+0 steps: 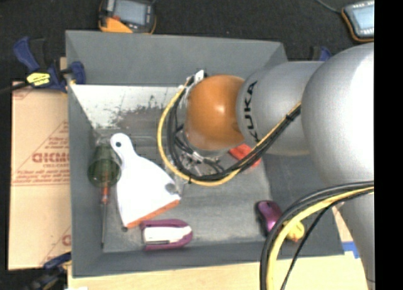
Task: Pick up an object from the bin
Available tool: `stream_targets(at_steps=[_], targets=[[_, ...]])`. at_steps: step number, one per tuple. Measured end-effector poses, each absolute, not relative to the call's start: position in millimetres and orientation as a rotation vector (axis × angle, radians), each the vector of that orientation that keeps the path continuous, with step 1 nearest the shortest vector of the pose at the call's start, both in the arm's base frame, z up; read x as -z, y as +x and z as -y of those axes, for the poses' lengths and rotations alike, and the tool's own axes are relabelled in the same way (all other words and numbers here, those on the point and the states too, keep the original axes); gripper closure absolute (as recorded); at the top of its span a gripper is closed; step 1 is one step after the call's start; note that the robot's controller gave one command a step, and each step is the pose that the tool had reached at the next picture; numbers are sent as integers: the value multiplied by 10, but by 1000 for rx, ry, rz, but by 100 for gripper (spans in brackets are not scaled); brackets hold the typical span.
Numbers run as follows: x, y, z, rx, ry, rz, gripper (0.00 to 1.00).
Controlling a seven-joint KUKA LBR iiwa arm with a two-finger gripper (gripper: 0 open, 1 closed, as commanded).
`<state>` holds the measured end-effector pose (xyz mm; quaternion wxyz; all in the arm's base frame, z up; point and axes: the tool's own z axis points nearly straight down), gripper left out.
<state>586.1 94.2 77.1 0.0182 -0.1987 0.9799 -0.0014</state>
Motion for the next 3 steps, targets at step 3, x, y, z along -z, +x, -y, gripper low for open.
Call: stream_targets(at_steps=[3], targets=[[-1157, 5861, -927, 6, -608, -3041, 100]])
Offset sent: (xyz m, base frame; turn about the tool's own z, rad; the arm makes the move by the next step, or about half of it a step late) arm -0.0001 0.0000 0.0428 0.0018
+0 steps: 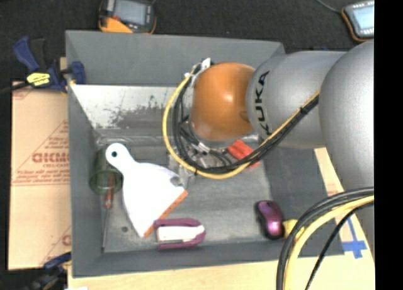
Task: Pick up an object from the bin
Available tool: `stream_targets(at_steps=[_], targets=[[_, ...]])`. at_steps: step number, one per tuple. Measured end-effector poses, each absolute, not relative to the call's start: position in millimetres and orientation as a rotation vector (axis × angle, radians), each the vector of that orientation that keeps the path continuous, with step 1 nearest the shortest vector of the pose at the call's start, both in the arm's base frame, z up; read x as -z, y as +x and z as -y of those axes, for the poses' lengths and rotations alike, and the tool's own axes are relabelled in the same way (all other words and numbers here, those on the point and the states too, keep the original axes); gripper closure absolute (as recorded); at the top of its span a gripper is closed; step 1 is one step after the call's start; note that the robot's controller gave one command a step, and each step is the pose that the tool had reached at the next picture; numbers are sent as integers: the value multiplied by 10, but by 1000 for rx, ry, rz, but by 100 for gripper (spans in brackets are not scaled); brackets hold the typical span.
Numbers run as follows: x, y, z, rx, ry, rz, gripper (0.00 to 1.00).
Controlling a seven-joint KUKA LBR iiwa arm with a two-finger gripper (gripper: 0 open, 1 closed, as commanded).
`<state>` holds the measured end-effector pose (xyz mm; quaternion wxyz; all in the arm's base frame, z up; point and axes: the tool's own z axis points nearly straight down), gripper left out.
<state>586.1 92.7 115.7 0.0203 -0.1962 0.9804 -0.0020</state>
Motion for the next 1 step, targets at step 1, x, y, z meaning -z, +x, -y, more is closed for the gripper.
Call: stream_targets(at_steps=[1], targets=[[-1403, 5850, -917, 7, -605, -3046, 100]])
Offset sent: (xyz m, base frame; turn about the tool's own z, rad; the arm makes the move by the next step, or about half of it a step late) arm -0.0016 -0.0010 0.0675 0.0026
